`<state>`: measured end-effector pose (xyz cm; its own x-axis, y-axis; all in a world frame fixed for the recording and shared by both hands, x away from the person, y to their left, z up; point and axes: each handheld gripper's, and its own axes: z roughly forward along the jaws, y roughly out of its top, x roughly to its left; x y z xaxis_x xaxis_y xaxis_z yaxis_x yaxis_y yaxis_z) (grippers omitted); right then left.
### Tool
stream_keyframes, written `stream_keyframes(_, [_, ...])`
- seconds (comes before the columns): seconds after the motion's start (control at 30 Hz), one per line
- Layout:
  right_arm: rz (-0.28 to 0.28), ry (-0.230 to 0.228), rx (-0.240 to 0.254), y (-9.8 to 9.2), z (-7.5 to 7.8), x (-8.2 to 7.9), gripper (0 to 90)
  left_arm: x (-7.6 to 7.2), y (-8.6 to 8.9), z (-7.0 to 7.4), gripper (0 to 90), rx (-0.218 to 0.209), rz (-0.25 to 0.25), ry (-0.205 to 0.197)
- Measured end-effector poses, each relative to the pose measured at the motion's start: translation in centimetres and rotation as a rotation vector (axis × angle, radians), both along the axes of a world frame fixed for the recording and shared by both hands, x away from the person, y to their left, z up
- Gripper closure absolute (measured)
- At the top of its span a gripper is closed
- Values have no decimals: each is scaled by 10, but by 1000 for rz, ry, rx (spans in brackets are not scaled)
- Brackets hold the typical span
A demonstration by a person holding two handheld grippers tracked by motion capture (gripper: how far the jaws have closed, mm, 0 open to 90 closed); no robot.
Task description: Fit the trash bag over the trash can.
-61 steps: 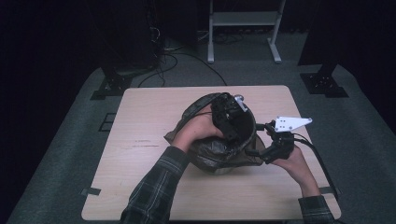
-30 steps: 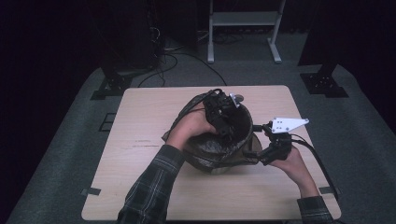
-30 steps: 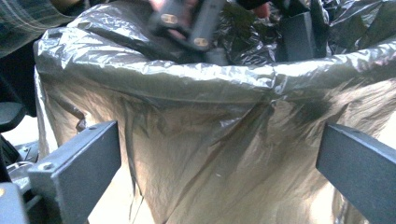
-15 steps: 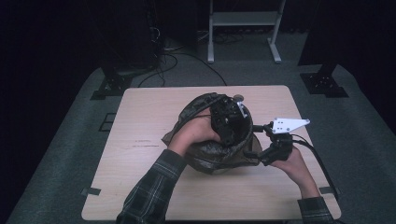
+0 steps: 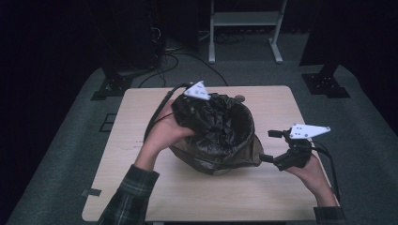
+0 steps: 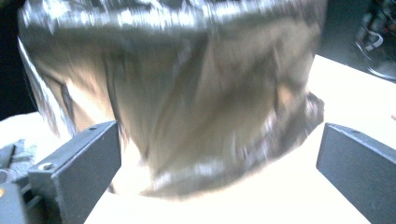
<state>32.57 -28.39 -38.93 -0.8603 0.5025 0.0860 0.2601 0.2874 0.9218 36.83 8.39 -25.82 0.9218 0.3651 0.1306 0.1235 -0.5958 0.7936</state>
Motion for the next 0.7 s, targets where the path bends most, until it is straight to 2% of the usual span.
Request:
stream_keyframes(0.17, [-35, 26, -16, -16, -14, -13, 0, -34, 53, -5, 0, -77, 34, -33])
stream_keyframes(0.3, [-58, 48, -37, -25, -26, -22, 0, -60, 90, -20, 0, -100, 83, -48])
stream_keyframes(0.43, [-92, 68, -63, -35, -40, -31, 0, -87, 121, -50, 0, -122, 126, -55])
stream_keyframes(0.47, [-101, 70, -67, -38, -44, -33, 0, -93, 128, -62, 0, -132, 139, -40])
stream_keyframes(0.57, [-129, 81, -84, -45, -54, -39, 0, -105, 140, -90, 0, -142, 159, -15])
stream_keyframes(0.7, [-171, 88, -159, -52, -66, -46, 0, -110, 146, -126, 0, -139, 173, 24])
